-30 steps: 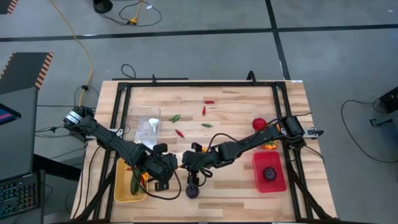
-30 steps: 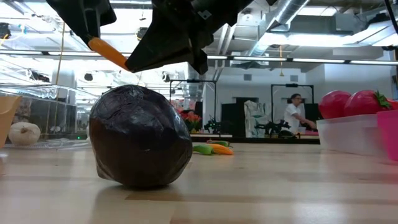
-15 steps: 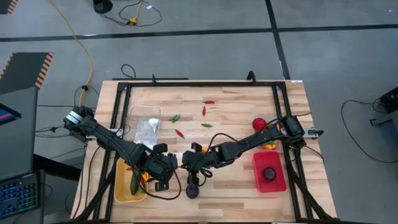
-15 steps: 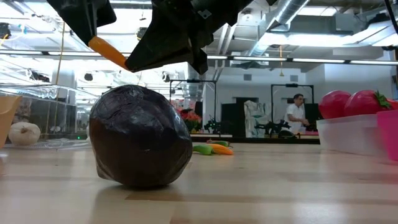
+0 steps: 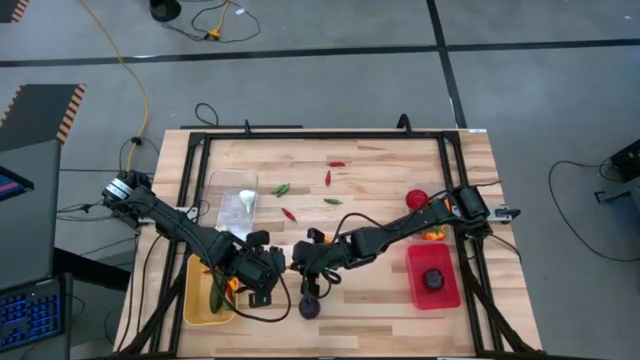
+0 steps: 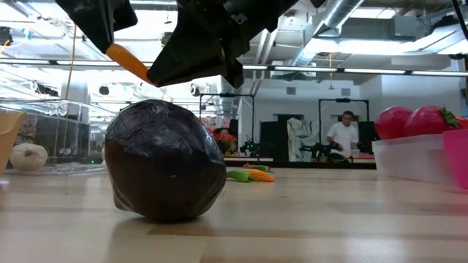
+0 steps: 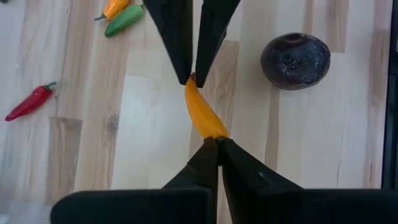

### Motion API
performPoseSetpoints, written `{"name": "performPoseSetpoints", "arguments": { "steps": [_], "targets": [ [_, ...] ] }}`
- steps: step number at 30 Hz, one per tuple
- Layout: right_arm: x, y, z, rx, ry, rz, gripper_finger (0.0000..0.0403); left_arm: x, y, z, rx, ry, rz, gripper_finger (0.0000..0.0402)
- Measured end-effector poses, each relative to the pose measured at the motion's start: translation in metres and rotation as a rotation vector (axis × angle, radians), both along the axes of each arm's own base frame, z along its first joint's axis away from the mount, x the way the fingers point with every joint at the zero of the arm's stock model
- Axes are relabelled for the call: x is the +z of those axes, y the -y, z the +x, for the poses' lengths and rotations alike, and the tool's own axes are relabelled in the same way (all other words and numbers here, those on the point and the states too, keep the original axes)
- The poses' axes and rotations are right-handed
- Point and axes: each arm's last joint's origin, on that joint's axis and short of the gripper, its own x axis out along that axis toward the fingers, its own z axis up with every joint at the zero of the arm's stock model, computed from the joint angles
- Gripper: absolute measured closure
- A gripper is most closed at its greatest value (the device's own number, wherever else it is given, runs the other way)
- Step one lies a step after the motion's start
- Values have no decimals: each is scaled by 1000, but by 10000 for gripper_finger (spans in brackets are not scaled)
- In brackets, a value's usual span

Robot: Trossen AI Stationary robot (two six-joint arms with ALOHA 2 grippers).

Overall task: Sort produce into baskets
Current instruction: Put the yellow chili pepper into the yellow bin

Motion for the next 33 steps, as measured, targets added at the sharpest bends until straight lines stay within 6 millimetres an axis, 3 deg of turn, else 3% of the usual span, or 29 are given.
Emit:
{"name": "performPoseSetpoints", "arguments": {
  "steps": [14, 19, 25, 33],
  "targets": [
    [-1, 10, 1, -17, -22, -6, 229, -1, 2, -1, -56, -37, -55, 400],
    [-7, 14, -2, -24, -93, -25, 226, -2, 2, -5, -114, -104, -87, 400],
    [-14, 18, -10, -28, -204, -55, 235, -6, -1, -20, -150, -313, -168, 400],
    [-18, 24, -13, -40, -256, -69, 236, -6, -7, -43, -44, -624, -238, 400]
  ]
}}
